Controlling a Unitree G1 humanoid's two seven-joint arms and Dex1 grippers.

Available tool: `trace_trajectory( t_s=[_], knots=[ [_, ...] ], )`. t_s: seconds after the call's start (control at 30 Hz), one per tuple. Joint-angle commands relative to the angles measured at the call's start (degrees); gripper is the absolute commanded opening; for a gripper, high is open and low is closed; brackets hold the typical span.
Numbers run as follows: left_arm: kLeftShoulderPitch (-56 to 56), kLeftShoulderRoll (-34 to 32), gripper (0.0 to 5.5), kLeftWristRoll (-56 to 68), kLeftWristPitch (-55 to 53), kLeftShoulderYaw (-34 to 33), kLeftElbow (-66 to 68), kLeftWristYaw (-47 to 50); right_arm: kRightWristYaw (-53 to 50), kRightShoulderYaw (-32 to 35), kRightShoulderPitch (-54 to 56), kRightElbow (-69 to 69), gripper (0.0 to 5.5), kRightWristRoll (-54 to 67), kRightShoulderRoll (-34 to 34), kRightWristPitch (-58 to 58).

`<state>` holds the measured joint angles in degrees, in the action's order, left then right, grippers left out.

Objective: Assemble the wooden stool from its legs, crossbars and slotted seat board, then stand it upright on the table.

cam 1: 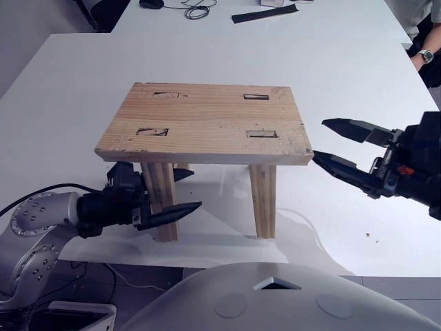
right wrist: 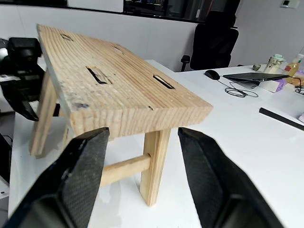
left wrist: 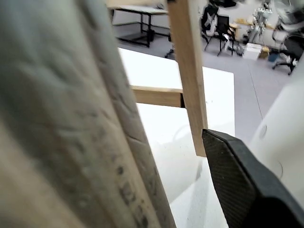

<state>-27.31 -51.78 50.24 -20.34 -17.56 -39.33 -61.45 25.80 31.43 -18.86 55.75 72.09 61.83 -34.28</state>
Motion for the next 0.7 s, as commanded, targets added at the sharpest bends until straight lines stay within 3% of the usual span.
trace_trajectory(
  t_s=[0.03,0.37,0.7],
  knots=[
    [0.74,0.43,3.19,-3.31,1.15,1.75,1.03,-2.39,1.25,-1.48,0.36,0.84,2.71,-2.39,-0.25,-0.66],
    [8.40,7.54,3.19,-26.63,18.31,16.30,19.85,-1.62,2.38,-10.55,0.07,-2.95,2.71,-21.57,-1.67,-0.11],
    [17.31,16.92,3.19,-31.56,22.52,21.35,27.57,8.08,-3.07,-22.28,5.87,-13.58,2.71,-41.63,-8.39,2.33]
  ],
)
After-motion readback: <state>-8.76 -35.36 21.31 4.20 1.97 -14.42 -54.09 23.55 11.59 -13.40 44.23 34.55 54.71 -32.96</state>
